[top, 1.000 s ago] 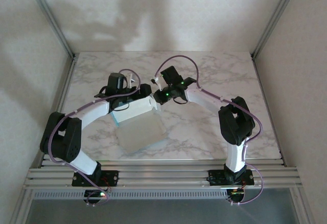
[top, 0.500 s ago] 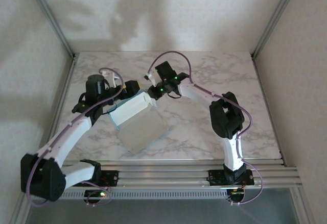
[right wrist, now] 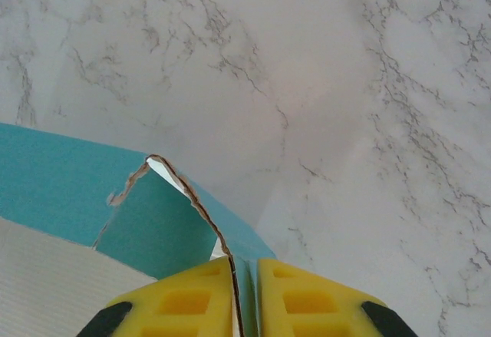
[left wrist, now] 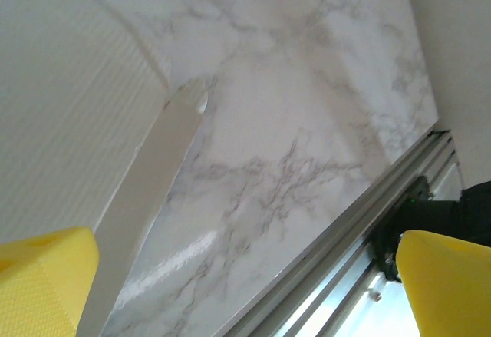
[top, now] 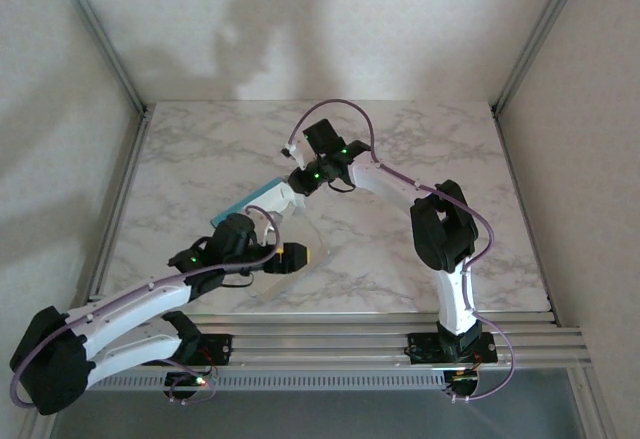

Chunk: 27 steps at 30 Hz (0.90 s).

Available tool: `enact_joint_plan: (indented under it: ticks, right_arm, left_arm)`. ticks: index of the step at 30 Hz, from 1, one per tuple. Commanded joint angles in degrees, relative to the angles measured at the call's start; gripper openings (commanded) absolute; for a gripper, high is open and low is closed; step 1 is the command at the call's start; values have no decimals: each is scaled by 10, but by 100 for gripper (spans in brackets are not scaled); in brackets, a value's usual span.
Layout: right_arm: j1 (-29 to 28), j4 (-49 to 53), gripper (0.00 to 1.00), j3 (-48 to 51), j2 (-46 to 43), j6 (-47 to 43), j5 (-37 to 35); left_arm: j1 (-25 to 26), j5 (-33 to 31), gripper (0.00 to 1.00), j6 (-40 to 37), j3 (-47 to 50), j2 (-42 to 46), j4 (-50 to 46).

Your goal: Fold the paper box

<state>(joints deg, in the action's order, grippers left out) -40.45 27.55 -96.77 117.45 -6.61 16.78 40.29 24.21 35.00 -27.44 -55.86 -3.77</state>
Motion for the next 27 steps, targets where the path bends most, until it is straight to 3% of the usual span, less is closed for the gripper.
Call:
enact_joint_plan:
  ticks: [1, 8, 20, 27]
  right_arm:
    - [-6, 14, 15, -18, 3, -6, 11]
    - [-6, 15, 20, -15, -6, -4, 16]
    - [-6, 16, 22, -14, -9, -3, 19]
    - [-6, 18, 14, -6, -15, -1, 9]
  left_arm:
    - [30, -83, 99, 34, 29, 8, 51]
    - [64, -138, 99, 49, 66, -39, 81]
    - [67, -138, 99, 86, 110, -86, 149]
    - [70, -140, 99, 117, 111, -136, 203]
